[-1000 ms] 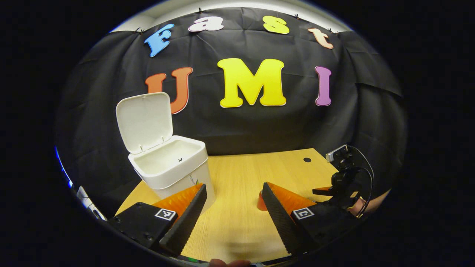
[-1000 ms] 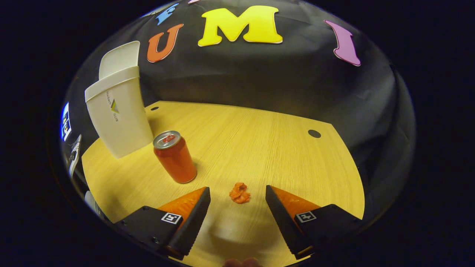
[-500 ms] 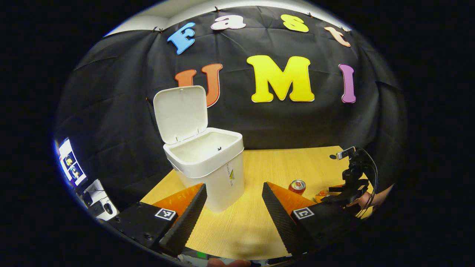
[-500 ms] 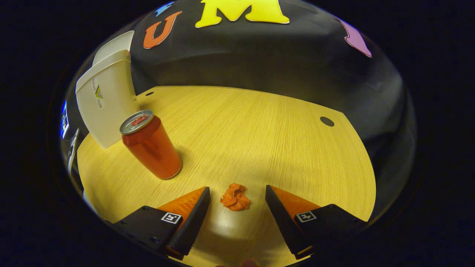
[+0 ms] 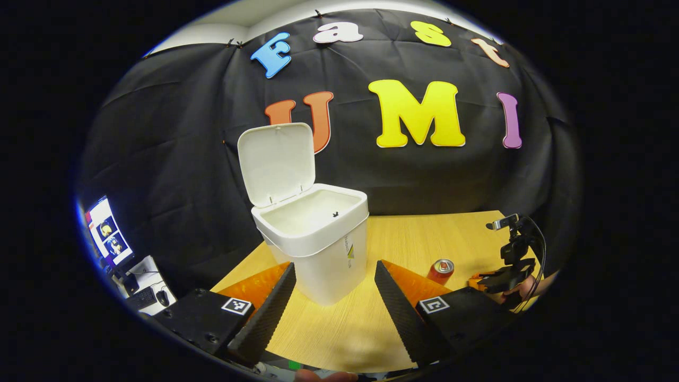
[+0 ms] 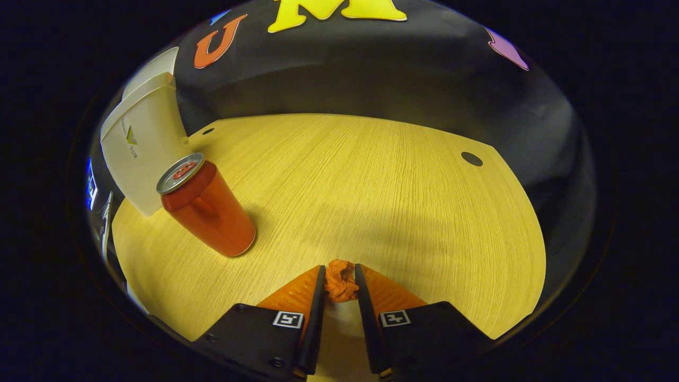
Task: Press the lid of the desktop garbage bin to open it, pick up the crumpled paper on the desktop and throw it into the bin, then pick up the pop can on the desktop and drop it into the bin, and finally close the garbage bin lid.
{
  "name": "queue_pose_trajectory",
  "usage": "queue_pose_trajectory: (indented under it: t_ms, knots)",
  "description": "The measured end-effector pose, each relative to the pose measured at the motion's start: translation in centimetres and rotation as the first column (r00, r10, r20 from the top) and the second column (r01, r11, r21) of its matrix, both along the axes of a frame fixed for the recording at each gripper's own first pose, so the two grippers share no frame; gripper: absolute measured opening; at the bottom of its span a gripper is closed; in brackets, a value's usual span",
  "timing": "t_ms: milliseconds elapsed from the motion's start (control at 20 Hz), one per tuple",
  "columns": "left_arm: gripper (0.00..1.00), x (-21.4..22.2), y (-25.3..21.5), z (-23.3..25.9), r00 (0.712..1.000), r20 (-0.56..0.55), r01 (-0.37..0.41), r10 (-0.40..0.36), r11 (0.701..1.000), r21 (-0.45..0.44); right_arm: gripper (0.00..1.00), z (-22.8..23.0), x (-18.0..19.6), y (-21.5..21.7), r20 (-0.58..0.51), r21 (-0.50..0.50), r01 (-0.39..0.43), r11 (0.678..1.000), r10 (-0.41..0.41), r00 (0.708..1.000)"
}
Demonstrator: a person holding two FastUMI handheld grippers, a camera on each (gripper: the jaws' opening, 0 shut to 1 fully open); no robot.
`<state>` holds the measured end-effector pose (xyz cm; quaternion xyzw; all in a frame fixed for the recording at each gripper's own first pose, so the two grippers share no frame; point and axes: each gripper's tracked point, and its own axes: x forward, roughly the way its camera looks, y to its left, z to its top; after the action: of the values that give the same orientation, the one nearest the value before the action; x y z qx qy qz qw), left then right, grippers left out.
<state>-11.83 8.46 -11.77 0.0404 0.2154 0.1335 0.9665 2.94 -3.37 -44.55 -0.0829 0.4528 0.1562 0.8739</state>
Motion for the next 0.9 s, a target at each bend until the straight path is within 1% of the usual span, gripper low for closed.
queue_pose_trajectory:
  t_ms: [100,200,250,350,450,600,750,900]
  knots:
    - [0.98,0.3,0.0,0.2,1.000,0.004,0.013,-0.013,1.000,0.014,0.15,0.1,-0.1,0.0,0.001,-0.012,0.000,1.000,0.000,1.000]
    - [0.99,0.3,-0.1,0.6,1.000,0.016,0.026,-0.027,0.999,0.025,0.14,-0.1,-0.3,0.4,-0.017,0.003,0.001,1.000,-0.001,1.000]
    - [0.99,0.4,0.0,0.7,0.999,0.020,0.032,-0.033,0.999,0.029,0.06,0.7,-0.7,0.6,-0.024,0.017,-0.005,1.000,0.005,1.000]
    - [0.99,0.3,0.0,0.7,0.999,0.024,0.043,-0.043,0.999,0.023,0.06,2.1,-1.0,1.0,-0.010,0.032,-0.002,0.999,0.002,1.000]
    - [0.99,0.3,-0.2,0.4,0.998,0.030,0.058,-0.058,0.998,0.004,0.06,4.6,-1.3,1.4,0.015,0.053,0.000,0.999,-0.001,1.000]
    - [1.00,0.6,-0.6,-0.3,0.996,0.035,0.082,-0.082,0.996,-0.020,0.06,9.9,-1.8,2.8,0.072,0.116,-0.013,0.993,0.005,0.997]
    - [0.99,0.9,-0.9,-1.5,0.994,0.036,0.106,-0.105,0.994,-0.029,0.06,15.6,-2.1,3.8,0.142,0.157,-0.021,0.987,-0.002,0.990]
    - [0.99,1.5,-1.0,-2.9,0.992,0.039,0.123,-0.120,0.991,-0.060,0.06,21.3,-2.4,5.8,0.204,0.202,-0.059,0.978,0.017,0.979]
